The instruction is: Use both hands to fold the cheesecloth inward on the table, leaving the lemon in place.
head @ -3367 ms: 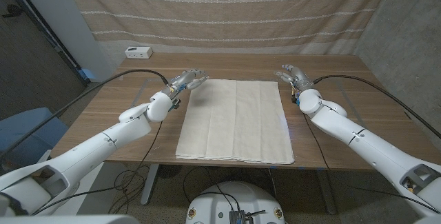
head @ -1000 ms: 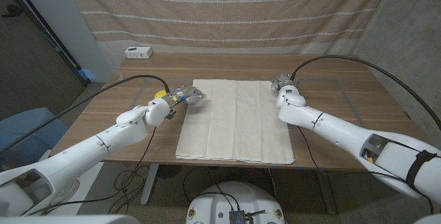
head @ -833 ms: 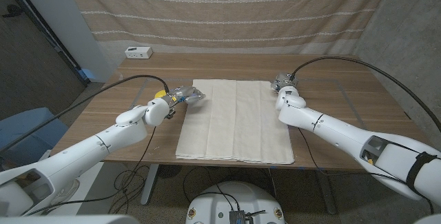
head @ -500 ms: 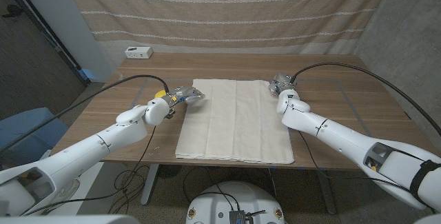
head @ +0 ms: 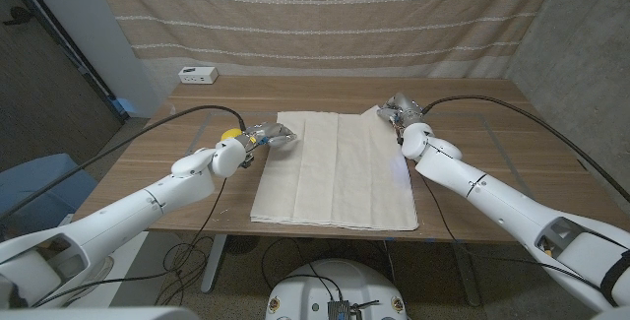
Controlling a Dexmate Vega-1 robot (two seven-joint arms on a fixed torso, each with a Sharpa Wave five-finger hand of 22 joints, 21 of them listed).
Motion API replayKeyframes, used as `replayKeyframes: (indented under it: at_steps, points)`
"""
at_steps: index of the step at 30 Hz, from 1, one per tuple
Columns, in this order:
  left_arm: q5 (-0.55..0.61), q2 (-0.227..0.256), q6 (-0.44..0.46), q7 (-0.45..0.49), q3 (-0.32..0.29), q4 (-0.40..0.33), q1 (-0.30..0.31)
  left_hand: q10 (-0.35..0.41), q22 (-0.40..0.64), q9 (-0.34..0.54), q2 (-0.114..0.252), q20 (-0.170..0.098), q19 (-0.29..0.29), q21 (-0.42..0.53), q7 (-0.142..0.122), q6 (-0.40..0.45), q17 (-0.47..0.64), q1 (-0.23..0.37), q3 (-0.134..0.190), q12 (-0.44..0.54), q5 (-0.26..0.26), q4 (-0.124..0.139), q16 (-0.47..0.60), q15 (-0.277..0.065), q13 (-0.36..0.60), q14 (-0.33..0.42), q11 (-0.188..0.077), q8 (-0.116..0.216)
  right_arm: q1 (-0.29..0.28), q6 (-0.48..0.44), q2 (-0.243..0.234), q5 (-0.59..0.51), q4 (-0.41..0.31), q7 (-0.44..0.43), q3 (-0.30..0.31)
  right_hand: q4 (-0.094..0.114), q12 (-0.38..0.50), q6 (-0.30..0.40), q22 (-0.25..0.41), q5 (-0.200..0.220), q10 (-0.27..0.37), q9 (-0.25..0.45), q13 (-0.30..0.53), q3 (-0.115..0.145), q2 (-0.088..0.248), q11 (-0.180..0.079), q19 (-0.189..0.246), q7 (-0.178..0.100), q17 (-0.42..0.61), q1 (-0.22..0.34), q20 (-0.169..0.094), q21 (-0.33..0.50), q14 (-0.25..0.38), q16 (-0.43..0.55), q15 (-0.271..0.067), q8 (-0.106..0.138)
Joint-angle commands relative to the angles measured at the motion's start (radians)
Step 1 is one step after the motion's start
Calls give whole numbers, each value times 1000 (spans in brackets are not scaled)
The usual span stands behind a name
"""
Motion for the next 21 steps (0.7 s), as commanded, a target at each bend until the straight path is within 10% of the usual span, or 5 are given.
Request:
replayKeyframes:
  at_steps: [1,21]
  points:
    - [6,-7,-2,-7,9,7,-9,5,4,6,28,-3,2,1,-1,11,2,-5,4,-3,1,5,0,-33,6,1,7,0,-62,223,-13,149,-60,44,108,-2,8,18,2,-5,21,12,4,16,1,5,14,28,4,13,5,5,16,5,-68,21]
    - [1,2,-9,3,-1,-12,5,6,4,6,25,-4,5,-3,-3,12,1,-8,7,-7,1,7,-1,-33,6,1,6,-4,-50,455,22,327,-45,235,134,-3,15,12,3,-19,38,25,15,44,-4,20,23,49,10,25,11,4,41,0,-68,40]
